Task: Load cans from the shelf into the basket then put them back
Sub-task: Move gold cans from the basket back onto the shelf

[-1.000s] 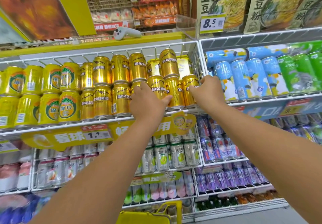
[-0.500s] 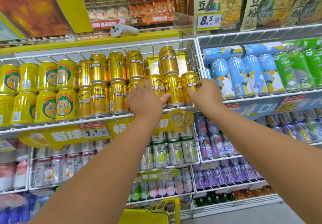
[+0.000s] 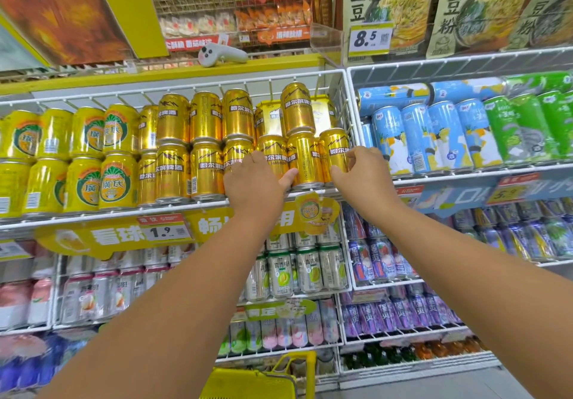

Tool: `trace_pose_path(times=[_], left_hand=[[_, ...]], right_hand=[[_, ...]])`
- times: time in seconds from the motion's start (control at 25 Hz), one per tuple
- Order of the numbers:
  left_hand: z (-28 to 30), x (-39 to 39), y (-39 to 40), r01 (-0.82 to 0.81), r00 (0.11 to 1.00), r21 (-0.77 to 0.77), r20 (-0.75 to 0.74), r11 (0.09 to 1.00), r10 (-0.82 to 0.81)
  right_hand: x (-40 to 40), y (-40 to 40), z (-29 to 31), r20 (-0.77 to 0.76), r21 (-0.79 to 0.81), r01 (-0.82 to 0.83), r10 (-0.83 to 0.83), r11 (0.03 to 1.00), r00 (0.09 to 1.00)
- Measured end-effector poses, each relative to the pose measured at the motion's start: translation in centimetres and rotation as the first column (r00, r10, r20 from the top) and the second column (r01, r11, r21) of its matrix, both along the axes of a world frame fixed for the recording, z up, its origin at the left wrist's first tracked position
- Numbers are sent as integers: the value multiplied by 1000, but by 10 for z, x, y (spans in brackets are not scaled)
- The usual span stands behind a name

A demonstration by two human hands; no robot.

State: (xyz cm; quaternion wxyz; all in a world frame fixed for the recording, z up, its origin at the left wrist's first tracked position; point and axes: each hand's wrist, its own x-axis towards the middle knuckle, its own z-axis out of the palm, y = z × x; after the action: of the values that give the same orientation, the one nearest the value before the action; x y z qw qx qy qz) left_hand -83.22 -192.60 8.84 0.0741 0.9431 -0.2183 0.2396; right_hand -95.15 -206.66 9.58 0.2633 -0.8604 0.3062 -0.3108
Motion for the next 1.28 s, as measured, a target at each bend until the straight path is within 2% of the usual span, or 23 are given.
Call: trace_pose_path(times=[0.08, 0.2, 0.28, 0.36, 0.56, 0.68, 0.84, 0.96, 1.08, 1.28], left_hand=[[-6, -3, 8, 56, 998, -52, 21, 997, -55], [-18, -3, 26, 156, 981, -36, 126, 987, -150], [-28, -2, 43, 196, 969, 1, 151, 981, -194], [-37, -2, 61, 211, 970, 40, 113, 977, -215], [-58, -1, 113, 265, 963, 95, 28, 960, -269], [-68, -1, 151, 272, 961, 147, 1, 951, -276], [-93, -8, 214, 326, 945, 133, -35, 936, -324], [-126, -16, 258, 349, 934, 132, -126, 928, -333], [-168, -18, 288, 344, 933, 221, -186, 913, -307], [-233, -16, 303, 362, 919, 244, -253, 900, -301]], right_hand=[[0, 10, -5, 27, -51, -62, 64, 997, 998], [4, 29, -24, -22, -253, -171, 171, 952, 985], [6, 40, -39, -73, -387, -189, 174, 903, 982], [5, 48, -49, -120, -463, -179, 139, 868, 983], [-6, 61, -69, -293, -442, -271, 148, 855, 944], [-17, 83, -75, -329, -437, -273, 130, 857, 935], [-25, 147, -97, -369, -385, -262, 113, 885, 922], [-26, 194, -130, -419, -364, -275, 107, 890, 901], [-35, 224, -172, -470, -367, -295, 97, 882, 877], [-43, 231, -238, -555, -315, -360, 138, 878, 821]])
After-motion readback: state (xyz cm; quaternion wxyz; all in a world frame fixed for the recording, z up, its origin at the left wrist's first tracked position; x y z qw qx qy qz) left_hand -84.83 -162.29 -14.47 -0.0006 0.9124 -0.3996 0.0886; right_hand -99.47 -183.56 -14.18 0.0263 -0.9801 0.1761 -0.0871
